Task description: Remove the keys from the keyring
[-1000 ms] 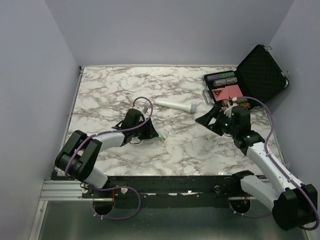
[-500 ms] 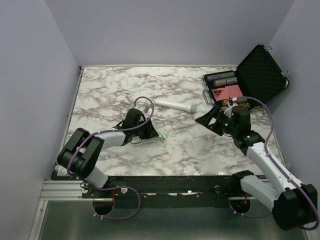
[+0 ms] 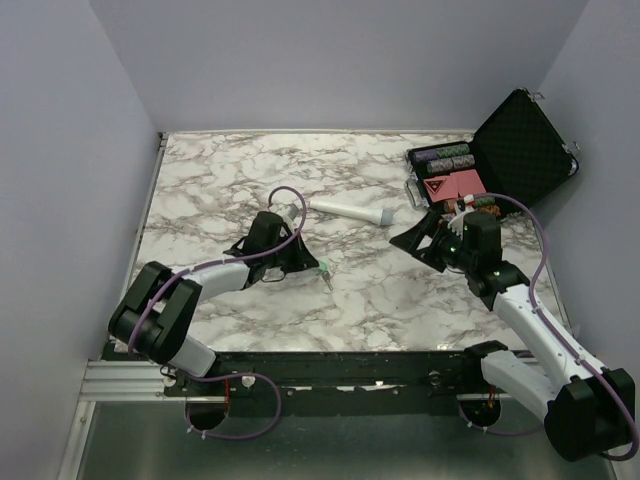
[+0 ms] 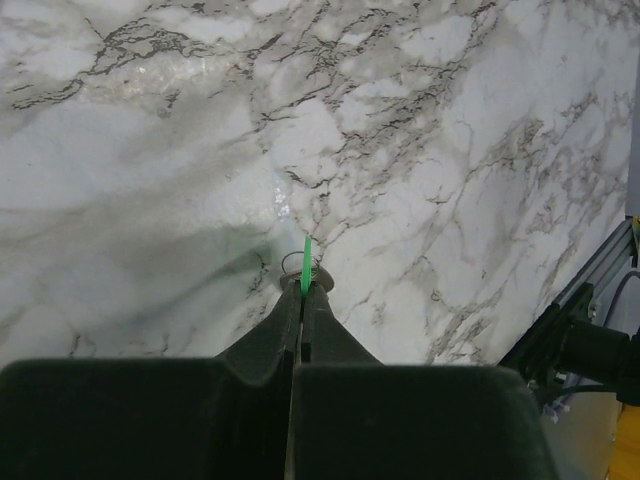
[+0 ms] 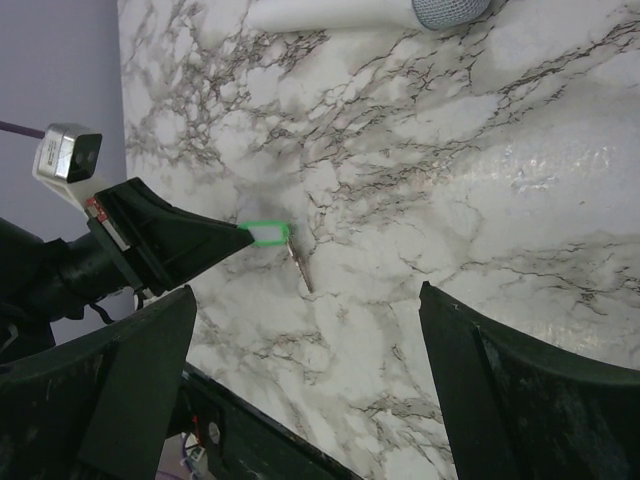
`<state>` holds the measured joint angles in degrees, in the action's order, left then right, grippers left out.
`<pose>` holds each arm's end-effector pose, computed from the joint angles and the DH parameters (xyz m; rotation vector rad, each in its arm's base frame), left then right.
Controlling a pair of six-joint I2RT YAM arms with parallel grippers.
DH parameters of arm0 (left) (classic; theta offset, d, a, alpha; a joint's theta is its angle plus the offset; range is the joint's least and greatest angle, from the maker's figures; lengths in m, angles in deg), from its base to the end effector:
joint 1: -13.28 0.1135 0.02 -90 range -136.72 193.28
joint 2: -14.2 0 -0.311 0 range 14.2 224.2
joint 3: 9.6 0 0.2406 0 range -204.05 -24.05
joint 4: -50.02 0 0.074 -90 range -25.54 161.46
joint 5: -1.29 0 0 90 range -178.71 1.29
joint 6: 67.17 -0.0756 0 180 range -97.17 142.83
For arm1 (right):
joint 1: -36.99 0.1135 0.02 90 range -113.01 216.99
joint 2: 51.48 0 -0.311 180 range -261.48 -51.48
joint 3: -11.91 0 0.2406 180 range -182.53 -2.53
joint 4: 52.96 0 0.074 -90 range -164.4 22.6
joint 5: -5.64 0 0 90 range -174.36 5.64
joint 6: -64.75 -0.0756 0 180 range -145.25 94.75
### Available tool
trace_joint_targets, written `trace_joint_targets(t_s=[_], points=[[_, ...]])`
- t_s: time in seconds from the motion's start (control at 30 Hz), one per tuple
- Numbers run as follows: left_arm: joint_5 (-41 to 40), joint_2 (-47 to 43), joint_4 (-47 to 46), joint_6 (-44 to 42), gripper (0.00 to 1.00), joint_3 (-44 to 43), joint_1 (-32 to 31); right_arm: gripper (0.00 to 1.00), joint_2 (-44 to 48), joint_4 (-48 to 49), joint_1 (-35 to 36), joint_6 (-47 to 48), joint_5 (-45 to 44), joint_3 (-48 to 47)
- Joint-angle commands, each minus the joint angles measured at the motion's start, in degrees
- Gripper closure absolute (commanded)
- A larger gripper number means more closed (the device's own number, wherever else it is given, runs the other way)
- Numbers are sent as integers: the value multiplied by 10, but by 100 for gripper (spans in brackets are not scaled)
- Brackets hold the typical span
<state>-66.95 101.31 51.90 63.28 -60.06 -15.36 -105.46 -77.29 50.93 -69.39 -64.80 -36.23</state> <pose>0.2588 -0.1733 0.1907 -0.0258 2.4127 -1.0371 0.1900 0.0732 0.2676 0.3631 2.1847 0.9477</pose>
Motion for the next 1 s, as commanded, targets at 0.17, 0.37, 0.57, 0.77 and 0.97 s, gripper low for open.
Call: trace_joint_targets(t_s=[0.17,0.37,0.57,0.77,0.97], points=[[1,-148,124,22,100,-40,-18,0,26,49,3,-51,73,-21],[-64,-241,292,53,100,-106,-32,0,66,158,4,-109,151,-2],[-116,-302,436,117,100,-190,-41,0,125,306,6,-168,184,20],[-121,-345,510,168,100,-264,-48,1,112,382,15,-189,192,-17],[-135,-354,582,198,100,-355,-49,4,25,371,73,-143,149,-107]])
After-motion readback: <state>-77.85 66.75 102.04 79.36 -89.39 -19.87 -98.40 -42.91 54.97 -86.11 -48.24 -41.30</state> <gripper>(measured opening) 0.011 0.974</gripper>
